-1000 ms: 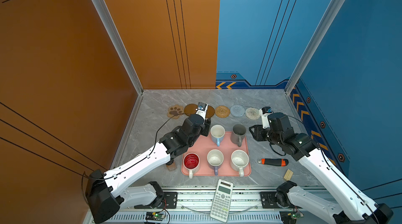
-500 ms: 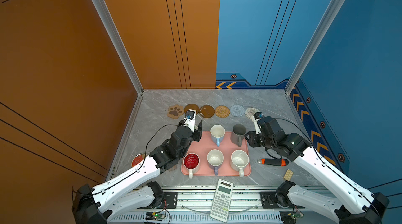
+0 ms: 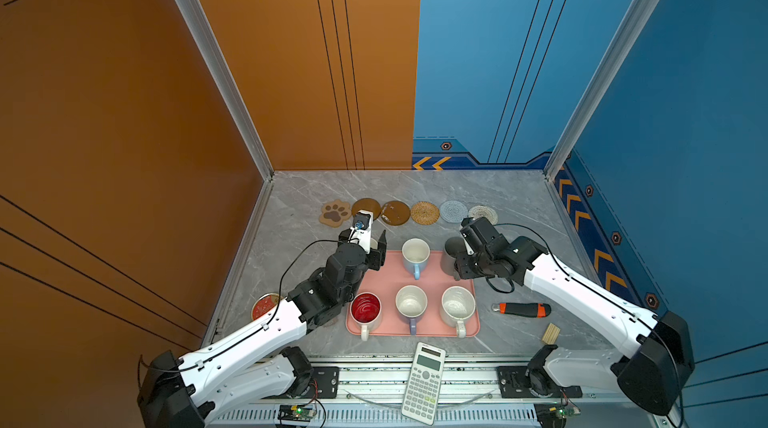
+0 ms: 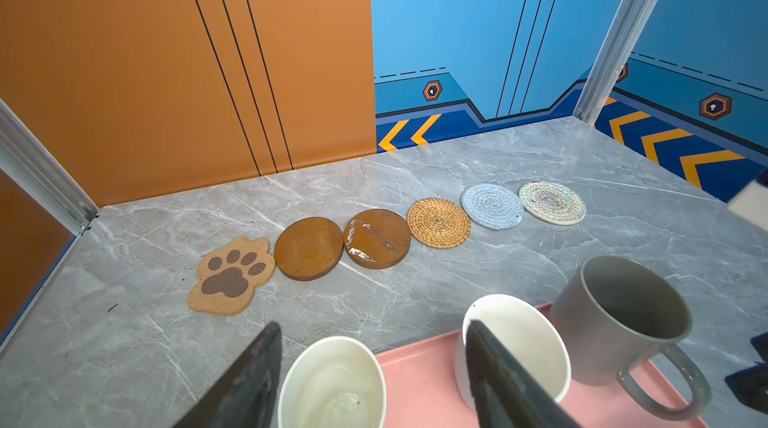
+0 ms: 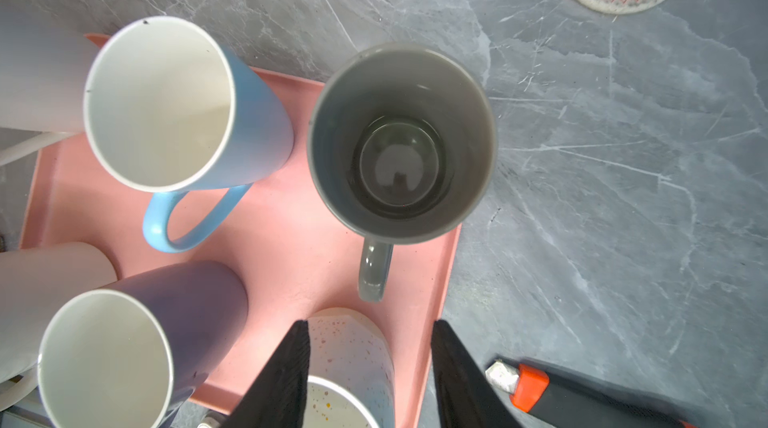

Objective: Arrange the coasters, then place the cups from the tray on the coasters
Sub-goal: 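Lower the right gripper into the grey mug and grip its rim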

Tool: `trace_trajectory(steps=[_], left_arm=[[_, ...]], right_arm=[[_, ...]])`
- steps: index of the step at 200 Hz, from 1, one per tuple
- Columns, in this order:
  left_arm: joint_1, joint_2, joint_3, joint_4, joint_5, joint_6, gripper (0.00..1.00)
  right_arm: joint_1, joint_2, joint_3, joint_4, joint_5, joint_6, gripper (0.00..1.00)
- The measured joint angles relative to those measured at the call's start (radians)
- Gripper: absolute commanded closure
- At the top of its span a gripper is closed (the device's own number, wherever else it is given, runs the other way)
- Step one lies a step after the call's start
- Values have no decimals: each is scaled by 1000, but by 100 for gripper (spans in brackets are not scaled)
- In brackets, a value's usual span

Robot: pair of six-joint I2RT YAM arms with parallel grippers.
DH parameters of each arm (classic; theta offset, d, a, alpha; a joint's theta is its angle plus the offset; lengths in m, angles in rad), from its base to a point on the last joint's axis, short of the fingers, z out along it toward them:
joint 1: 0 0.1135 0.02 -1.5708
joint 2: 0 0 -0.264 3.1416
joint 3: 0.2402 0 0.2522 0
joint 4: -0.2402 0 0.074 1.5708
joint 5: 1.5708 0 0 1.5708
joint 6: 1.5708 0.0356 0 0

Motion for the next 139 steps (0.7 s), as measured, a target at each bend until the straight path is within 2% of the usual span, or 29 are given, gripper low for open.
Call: trace_trajectory(steps=[139], left_arm=[[41,-29,-46,16,5,-1,31]], right_arm=[[1,153,6,61,35,42,64]])
